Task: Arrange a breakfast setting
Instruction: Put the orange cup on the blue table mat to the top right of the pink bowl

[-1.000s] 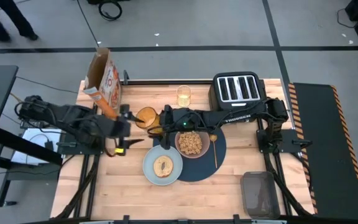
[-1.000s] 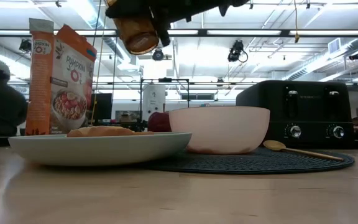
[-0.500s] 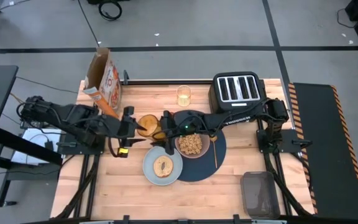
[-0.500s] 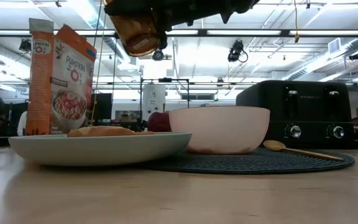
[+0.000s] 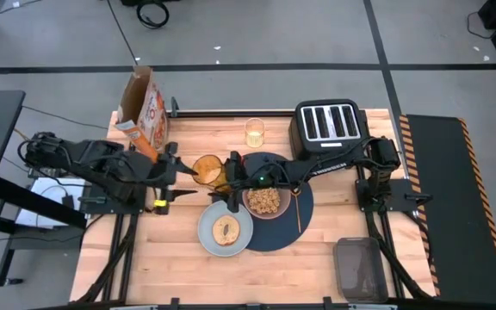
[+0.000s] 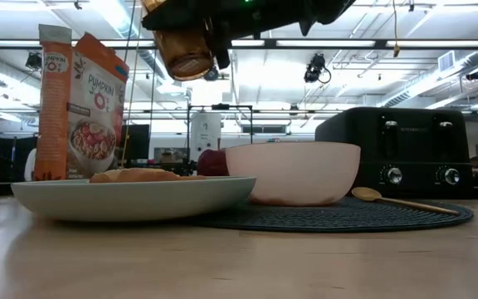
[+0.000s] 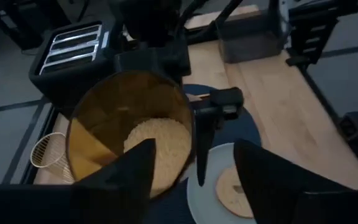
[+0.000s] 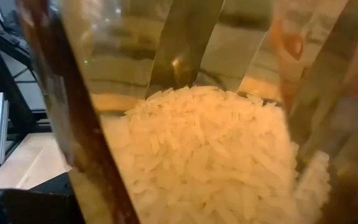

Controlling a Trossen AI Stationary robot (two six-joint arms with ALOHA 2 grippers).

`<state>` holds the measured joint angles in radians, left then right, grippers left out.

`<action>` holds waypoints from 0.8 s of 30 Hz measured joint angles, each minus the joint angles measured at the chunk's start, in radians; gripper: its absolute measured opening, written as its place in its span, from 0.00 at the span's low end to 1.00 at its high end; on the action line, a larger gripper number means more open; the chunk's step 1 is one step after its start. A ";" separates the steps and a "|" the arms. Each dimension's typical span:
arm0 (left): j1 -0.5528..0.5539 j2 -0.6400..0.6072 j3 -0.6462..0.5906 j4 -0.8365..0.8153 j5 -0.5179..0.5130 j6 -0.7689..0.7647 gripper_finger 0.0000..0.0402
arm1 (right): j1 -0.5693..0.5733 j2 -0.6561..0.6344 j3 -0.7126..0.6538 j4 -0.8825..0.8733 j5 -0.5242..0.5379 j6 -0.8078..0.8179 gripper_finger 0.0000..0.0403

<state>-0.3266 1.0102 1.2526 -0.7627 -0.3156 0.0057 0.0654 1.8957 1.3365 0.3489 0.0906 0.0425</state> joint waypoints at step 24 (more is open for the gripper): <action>-0.245 -0.064 -0.001 -0.065 -0.111 -0.140 0.54 | 0.179 -0.422 -0.605 0.164 0.661 0.009 0.84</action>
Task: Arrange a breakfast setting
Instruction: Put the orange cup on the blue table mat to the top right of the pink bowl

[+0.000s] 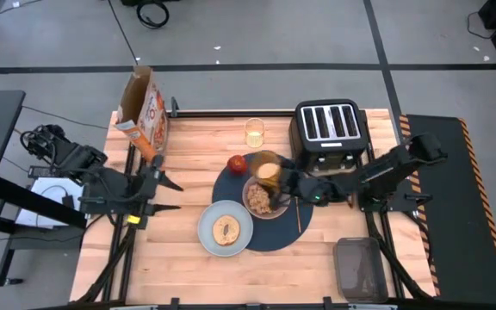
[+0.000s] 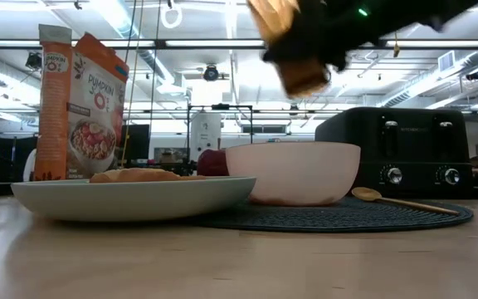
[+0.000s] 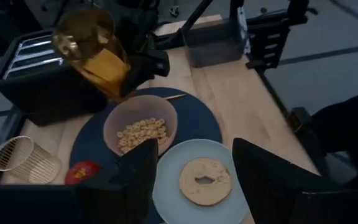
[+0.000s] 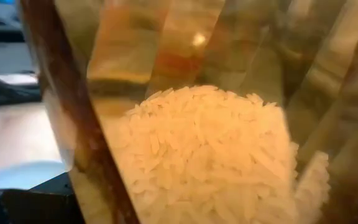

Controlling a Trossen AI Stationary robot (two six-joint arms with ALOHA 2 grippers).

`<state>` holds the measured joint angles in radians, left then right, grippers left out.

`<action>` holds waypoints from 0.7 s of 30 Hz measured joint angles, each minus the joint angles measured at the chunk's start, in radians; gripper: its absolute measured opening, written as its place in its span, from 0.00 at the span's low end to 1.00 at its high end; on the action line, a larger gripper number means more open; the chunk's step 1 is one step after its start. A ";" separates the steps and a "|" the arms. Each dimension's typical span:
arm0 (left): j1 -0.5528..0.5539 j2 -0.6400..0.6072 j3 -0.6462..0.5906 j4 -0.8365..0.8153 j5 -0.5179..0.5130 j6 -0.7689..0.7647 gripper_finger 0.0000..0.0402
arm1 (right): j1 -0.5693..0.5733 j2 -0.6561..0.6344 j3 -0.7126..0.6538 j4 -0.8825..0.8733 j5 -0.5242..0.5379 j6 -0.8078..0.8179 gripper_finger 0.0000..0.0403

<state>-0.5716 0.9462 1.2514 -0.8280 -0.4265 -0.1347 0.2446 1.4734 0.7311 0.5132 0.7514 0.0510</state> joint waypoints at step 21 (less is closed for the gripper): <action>0.019 0.082 0.000 0.097 -0.038 0.014 0.54 | 0.043 -0.028 -0.380 0.182 0.359 0.303 0.84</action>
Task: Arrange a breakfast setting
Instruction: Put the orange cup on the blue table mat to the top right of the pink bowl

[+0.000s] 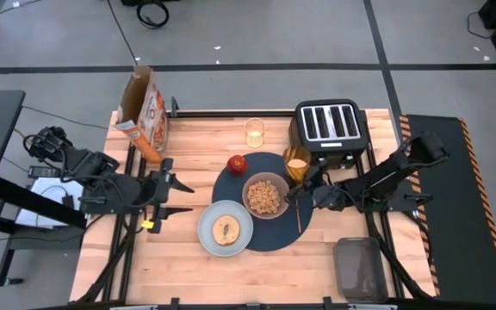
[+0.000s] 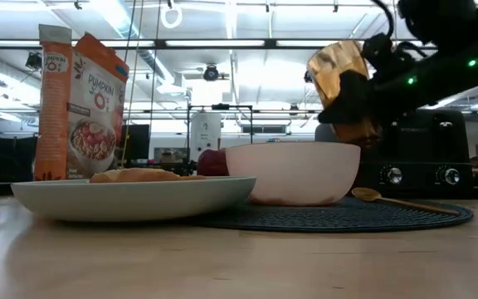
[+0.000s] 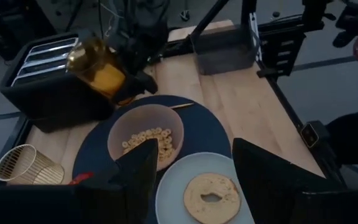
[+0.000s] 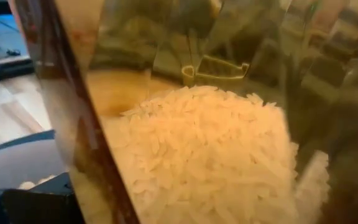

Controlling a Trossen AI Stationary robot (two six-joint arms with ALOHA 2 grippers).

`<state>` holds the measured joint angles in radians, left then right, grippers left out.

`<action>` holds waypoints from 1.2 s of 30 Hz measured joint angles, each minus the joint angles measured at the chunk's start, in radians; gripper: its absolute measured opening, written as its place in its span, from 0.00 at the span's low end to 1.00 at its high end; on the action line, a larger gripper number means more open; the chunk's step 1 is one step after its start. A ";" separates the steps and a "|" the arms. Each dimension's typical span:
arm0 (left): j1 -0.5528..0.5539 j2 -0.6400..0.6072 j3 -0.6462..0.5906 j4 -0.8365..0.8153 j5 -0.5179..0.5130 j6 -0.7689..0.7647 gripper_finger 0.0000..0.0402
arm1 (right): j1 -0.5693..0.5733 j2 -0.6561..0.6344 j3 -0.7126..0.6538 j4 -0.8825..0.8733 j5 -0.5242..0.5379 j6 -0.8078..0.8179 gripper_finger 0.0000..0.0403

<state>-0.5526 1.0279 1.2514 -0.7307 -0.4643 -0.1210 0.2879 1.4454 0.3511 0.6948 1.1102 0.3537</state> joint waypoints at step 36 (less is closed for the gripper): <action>0.272 0.261 -0.582 1.372 0.074 0.180 0.56 | -0.073 -0.252 0.070 0.314 -0.653 -0.318 0.84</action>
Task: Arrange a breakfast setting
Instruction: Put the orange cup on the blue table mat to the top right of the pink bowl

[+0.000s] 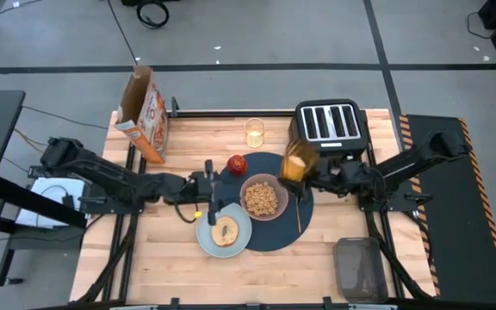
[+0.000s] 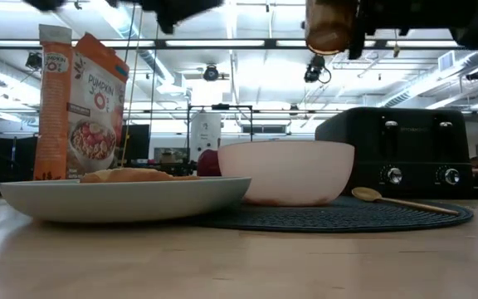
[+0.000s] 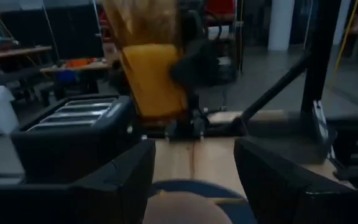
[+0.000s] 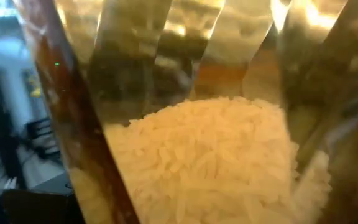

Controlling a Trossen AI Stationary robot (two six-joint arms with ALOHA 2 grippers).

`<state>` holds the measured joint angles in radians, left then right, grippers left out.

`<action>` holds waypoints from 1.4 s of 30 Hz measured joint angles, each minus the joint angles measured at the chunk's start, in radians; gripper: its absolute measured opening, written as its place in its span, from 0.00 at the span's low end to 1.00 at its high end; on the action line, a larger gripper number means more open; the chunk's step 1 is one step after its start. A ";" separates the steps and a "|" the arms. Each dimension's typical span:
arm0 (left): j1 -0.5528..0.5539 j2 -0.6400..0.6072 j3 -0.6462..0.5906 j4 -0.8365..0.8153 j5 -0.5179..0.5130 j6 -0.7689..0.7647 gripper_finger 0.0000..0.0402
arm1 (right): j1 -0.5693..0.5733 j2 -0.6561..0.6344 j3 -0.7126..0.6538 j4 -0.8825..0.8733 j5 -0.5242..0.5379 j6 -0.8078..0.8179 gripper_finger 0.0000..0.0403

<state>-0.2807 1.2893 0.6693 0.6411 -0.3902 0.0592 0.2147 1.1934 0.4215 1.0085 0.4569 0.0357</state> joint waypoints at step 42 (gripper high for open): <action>0.141 0.413 0.062 0.493 0.273 -0.115 0.79 | -0.025 0.289 0.357 -0.231 -0.294 -0.073 0.84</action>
<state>-0.1395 1.7021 0.7315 1.1345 -0.1171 -0.0563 0.1901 1.4826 0.7788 0.7774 0.1630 -0.0373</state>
